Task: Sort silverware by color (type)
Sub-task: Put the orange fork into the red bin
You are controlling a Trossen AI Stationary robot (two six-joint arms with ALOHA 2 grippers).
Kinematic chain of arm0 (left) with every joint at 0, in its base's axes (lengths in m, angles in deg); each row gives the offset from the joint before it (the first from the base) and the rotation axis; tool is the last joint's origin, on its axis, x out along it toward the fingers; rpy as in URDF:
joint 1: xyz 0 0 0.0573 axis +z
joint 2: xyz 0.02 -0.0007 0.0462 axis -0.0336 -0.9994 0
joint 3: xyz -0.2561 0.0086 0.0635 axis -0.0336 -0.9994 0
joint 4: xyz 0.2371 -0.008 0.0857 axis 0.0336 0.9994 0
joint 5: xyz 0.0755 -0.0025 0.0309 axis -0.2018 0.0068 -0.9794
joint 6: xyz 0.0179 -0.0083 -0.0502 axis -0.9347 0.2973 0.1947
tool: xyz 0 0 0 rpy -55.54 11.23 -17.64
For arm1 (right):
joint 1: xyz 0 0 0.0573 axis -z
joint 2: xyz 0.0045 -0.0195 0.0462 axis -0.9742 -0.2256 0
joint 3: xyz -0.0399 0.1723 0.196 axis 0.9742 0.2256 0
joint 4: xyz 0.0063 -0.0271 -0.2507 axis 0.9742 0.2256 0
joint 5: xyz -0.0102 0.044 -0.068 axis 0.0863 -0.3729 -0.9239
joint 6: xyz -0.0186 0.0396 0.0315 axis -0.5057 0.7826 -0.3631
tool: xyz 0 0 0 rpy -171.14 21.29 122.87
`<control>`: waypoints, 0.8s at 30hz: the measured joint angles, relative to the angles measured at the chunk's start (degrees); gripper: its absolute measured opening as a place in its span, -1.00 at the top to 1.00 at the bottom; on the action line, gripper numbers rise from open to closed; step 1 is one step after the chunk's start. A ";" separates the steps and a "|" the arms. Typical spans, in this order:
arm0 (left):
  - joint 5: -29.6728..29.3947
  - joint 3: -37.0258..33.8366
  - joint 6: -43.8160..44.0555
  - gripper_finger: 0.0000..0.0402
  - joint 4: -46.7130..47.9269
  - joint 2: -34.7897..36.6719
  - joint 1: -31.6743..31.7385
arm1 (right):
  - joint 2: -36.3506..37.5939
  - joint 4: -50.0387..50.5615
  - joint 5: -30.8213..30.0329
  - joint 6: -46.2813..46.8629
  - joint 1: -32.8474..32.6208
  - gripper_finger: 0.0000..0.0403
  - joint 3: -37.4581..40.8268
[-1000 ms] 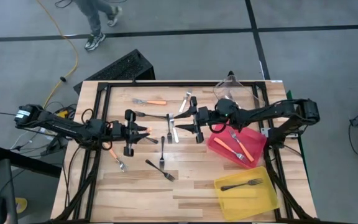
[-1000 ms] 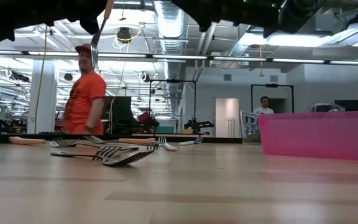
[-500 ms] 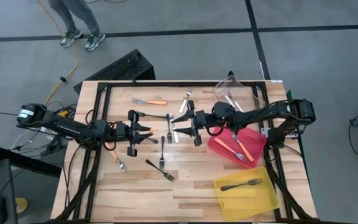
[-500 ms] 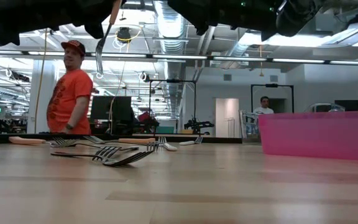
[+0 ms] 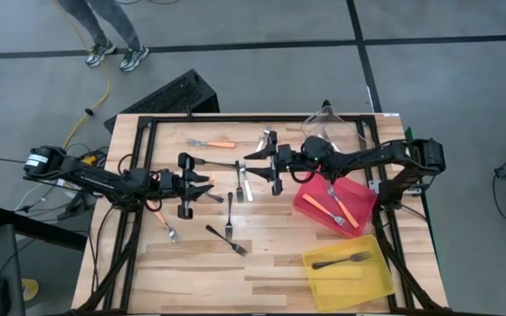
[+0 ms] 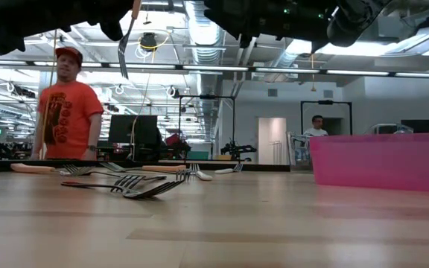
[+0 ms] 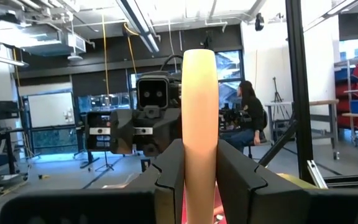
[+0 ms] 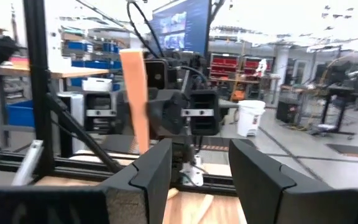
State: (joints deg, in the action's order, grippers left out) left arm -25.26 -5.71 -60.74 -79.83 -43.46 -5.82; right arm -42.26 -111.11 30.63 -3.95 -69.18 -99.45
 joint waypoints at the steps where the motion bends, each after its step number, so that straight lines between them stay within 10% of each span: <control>1: -0.01 0.00 0.00 0.73 -0.15 0.00 0.01 | 0.00 -0.08 -0.37 -0.69 0.19 0.09 0.00; 19: 0.62 0.02 3.04 0.73 -7.36 0.24 2.75 | 1.54 3.97 -1.60 -6.85 1.01 -0.24 -0.93; 24: 6.10 0.02 6.09 0.73 -7.81 0.23 4.25 | 3.63 8.86 6.00 -5.29 2.17 -0.22 -4.34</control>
State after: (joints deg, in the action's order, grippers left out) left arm -19.16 -5.69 -54.66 -87.64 -43.23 -1.57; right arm -38.63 -102.25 36.63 -9.23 -67.01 -103.79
